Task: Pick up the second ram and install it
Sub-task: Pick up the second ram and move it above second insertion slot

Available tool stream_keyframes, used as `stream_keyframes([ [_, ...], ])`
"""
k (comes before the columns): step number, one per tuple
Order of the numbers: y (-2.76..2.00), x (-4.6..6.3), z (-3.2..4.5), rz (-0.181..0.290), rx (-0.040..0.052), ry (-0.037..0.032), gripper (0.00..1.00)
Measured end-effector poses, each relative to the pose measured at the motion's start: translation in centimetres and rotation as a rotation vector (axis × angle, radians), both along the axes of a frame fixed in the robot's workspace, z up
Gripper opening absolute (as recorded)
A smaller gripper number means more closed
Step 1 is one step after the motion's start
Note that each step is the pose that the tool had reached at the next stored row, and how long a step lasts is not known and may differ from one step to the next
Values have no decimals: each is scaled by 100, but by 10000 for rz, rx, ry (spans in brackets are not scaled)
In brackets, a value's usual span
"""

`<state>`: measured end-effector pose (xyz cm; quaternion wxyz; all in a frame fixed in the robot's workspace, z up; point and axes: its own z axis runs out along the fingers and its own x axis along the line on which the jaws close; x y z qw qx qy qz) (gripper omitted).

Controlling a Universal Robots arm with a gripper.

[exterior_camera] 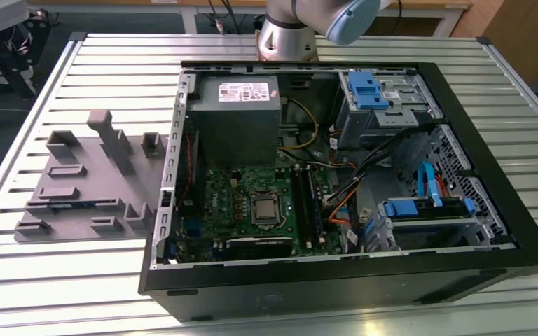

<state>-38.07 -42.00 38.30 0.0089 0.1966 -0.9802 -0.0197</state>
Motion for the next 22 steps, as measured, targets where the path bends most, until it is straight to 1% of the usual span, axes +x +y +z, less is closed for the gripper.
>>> stream_keyframes([
  [22,0,0,0,541,-1,0,11],
])
